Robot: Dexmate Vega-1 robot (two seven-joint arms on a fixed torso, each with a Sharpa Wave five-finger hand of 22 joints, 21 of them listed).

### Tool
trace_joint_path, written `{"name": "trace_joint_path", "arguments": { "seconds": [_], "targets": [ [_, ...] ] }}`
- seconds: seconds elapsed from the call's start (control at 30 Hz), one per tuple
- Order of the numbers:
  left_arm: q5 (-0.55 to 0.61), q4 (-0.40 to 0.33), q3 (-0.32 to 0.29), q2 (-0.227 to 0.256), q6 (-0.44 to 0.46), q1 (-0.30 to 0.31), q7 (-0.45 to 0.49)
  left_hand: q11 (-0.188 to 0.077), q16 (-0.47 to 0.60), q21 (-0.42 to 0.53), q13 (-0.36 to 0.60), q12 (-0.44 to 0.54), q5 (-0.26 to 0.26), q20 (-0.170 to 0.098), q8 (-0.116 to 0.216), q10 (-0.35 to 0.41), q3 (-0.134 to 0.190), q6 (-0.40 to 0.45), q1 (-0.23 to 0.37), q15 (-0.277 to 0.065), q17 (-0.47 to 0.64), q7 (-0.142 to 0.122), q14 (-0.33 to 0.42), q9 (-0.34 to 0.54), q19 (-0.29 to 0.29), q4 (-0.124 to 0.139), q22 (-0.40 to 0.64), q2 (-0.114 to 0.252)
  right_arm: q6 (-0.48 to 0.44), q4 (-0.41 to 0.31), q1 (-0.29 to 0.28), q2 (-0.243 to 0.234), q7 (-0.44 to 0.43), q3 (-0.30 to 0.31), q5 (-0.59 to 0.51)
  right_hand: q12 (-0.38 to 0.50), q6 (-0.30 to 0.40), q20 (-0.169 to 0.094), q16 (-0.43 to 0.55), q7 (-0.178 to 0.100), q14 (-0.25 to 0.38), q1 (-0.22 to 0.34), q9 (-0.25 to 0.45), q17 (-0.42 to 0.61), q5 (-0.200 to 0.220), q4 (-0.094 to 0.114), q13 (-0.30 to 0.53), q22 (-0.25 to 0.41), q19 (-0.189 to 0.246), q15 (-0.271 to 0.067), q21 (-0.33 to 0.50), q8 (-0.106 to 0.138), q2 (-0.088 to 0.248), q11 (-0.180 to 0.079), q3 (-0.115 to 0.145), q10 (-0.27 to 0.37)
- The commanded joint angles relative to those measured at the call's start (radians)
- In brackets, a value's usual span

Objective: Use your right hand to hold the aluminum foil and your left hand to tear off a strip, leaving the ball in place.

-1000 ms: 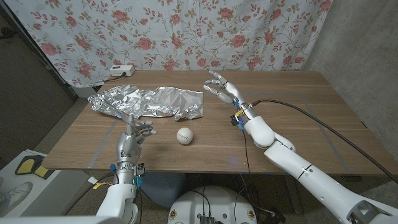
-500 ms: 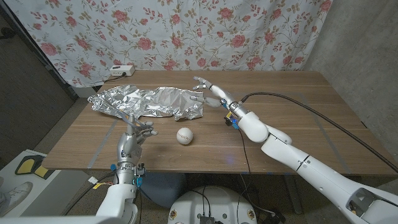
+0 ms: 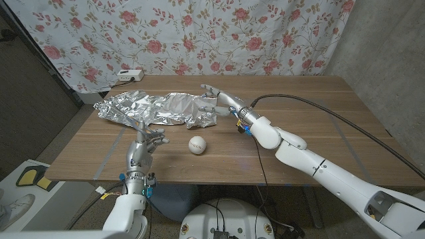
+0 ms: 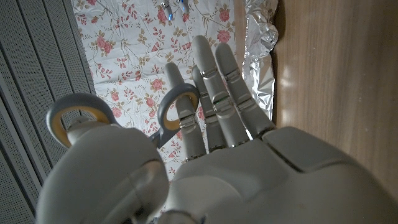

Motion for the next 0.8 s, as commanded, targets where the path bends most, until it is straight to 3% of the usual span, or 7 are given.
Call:
{"name": "trace_joint_path", "arguments": {
  "seconds": [0.03,0.23,0.27,0.3,0.37,0.8],
  "targets": [
    [-0.002,-0.001,0.011,0.001,0.016,-0.020,0.010,-0.068,0.000,0.005,0.002,0.092,-0.003,0.002,-0.007,0.073,-0.004,-0.008,0.001,-0.004,0.000,0.024,-0.004,0.006,0.003,0.008,0.002,0.012,-0.024,0.034,0.055,0.007,-0.008,-0.046,-0.099,-0.004,-0.005,-0.006,-0.002,-0.002,-0.008,0.007,0.001,0.001,0.007,-0.005,0.001,0.003,0.001,-0.049,0.006,-0.001,0.002,0.003,0.001,-0.008],
    [0.000,-0.012,0.010,0.004,0.032,-0.024,0.023,-0.069,0.001,0.007,0.007,0.093,-0.005,0.002,-0.013,0.068,-0.004,-0.014,0.004,-0.004,-0.001,0.025,-0.006,0.010,0.002,0.009,0.001,0.014,-0.052,0.045,0.084,0.012,-0.010,-0.079,-0.180,-0.009,-0.013,-0.012,0.000,-0.001,-0.008,0.011,0.001,-0.002,0.008,-0.009,0.002,0.003,0.004,-0.058,0.007,0.000,0.005,0.005,0.004,-0.014],
    [-0.002,-0.012,0.010,0.006,0.034,-0.025,0.021,-0.071,0.001,0.007,0.004,0.093,-0.005,0.003,-0.013,0.070,-0.004,-0.012,0.005,-0.004,-0.002,0.025,-0.006,0.011,0.002,0.009,0.001,0.014,-0.063,0.044,0.089,0.012,-0.011,-0.088,-0.205,-0.014,-0.016,-0.040,0.020,-0.001,0.029,0.009,0.001,-0.002,0.009,-0.010,0.004,0.003,0.034,-0.093,0.017,0.006,0.011,0.005,0.007,-0.013],
    [-0.001,-0.014,0.011,0.006,0.037,-0.026,0.024,-0.071,0.002,0.008,0.007,0.095,-0.006,0.003,-0.013,0.070,-0.004,-0.010,0.005,-0.004,-0.001,0.026,-0.007,0.011,0.001,0.009,0.001,0.014,-0.068,0.045,0.093,0.012,-0.011,-0.094,-0.220,-0.016,-0.018,-0.057,0.027,0.000,0.040,0.007,0.000,-0.001,0.009,-0.010,0.005,0.004,0.049,-0.105,0.021,0.007,0.010,0.006,0.007,-0.011],
    [-0.005,-0.015,0.013,0.008,0.041,-0.028,0.022,-0.071,0.003,0.009,0.010,0.096,-0.006,0.003,-0.013,0.068,-0.004,-0.009,0.006,-0.004,-0.001,0.025,-0.004,0.012,0.002,0.010,0.001,0.014,-0.070,0.053,0.096,0.016,-0.013,-0.101,-0.227,-0.017,-0.020,-0.068,0.039,0.002,0.060,0.005,0.000,0.001,0.009,-0.011,0.006,0.005,0.071,-0.116,0.028,0.009,0.012,0.006,0.007,-0.006],
    [-0.011,-0.023,0.018,0.023,0.056,-0.023,0.020,-0.068,0.010,0.015,0.015,0.101,-0.011,0.005,-0.018,0.074,-0.009,-0.001,0.003,-0.005,-0.003,0.027,0.002,0.022,0.003,0.016,0.001,0.011,-0.088,0.073,0.120,0.018,-0.015,-0.134,-0.288,-0.018,-0.027,-0.077,0.042,0.007,0.052,0.004,0.000,0.006,0.011,-0.011,0.008,0.006,0.075,-0.114,0.025,0.010,0.020,0.005,0.010,-0.001]
  ]
}}
